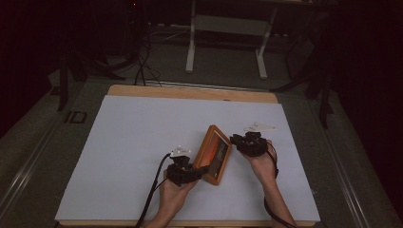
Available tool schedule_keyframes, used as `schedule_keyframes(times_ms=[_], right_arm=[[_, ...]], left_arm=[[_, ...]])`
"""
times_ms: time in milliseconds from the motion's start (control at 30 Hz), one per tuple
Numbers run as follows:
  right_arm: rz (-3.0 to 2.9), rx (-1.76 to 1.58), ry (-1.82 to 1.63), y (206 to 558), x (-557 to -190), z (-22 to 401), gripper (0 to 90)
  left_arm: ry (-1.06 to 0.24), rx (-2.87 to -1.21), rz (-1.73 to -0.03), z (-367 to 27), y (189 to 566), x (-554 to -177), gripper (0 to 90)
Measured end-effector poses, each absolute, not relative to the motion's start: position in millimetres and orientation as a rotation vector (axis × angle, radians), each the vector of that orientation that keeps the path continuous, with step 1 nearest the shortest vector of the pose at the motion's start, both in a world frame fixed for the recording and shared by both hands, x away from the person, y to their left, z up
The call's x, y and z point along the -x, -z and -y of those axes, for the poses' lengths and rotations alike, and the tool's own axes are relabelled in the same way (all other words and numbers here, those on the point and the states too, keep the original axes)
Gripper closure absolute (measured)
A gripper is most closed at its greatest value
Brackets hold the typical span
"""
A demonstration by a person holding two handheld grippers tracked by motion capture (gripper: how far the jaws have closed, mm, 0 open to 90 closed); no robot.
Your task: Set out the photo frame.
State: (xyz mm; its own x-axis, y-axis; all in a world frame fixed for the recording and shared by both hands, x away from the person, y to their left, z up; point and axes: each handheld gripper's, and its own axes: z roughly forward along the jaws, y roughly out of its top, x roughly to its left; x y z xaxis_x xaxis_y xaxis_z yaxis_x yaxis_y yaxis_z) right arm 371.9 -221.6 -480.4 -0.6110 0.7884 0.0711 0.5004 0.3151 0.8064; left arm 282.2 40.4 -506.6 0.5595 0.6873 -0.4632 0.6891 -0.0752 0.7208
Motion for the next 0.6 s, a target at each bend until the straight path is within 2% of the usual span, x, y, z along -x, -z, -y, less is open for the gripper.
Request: schedule_keyframes(times_ms=[200,600], right_arm=[[-2.241,-1.154,-1.195,475,-365,241,63.8],[-2.155,-1.143,-1.259,454,-351,273,59.7]], left_arm=[[-0.015,-1.785,-1.112,-30,501,-281,66.3],[-0.093,-1.822,-1.052,-10,493,-279,69.1]])
